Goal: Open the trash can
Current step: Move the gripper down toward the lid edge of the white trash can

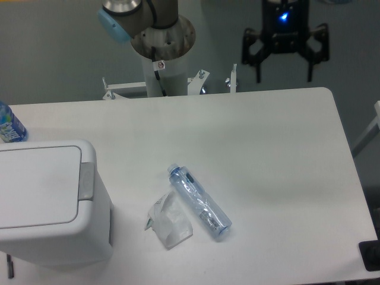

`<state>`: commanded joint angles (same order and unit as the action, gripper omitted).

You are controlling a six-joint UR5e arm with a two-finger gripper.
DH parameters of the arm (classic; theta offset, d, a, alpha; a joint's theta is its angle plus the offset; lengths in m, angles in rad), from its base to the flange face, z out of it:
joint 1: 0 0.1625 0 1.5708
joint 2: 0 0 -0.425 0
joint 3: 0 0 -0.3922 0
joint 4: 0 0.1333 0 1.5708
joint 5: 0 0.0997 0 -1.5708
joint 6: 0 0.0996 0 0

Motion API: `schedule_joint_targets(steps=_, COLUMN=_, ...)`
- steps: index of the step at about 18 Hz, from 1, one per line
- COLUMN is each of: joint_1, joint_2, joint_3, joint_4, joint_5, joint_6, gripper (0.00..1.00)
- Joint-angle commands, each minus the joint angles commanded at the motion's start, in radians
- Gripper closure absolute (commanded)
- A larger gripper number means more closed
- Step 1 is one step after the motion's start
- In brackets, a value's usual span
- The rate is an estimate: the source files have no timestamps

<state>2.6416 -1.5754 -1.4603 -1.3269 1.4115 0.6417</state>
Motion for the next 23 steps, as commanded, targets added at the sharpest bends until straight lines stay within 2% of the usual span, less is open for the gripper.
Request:
schedule_joint_targets(steps=6, joint_1=-0.06, joint_2=-0.014, joint_3=-0.003, joint_4=-0.003, joint_5=-0.232, joint_6=-0.276, gripper=0.0)
schedule_joint_targets(steps=11, joint_1=-0.17, joint_2=-0.075, joint_3=0.003, joint_4=0.002, joint_5=-0.24, joint_6=-0.396, gripper=0.0)
schedule_joint_targets(steps=14, joint_1=-0.222, joint_2=-0.104, joint_3=0.017, joint_4=0.009, joint_5=-0.249, joint_6=-0.424, gripper=0.0)
schedule_joint_targets(steps=16, joint_1=-0.238, joint_2=-0.123, joint_3=0.017, joint_4=0.037, joint_5=-0.293, joint_6=-0.466, gripper=0.0)
schedule_joint_targets(steps=20, joint_1=-0.267, joint_2=-0.166, joint_3=0.012, joint_4=0.13, joint_5=-0.329, joint_6=-0.608, gripper=0.0)
schedule_joint_targets(steps=23, joint_1=-0.298, joint_2=-0.196, joint_3=0.012, joint_4=0.149, joint_5=-0.329, joint_6=-0.619, gripper=0.0)
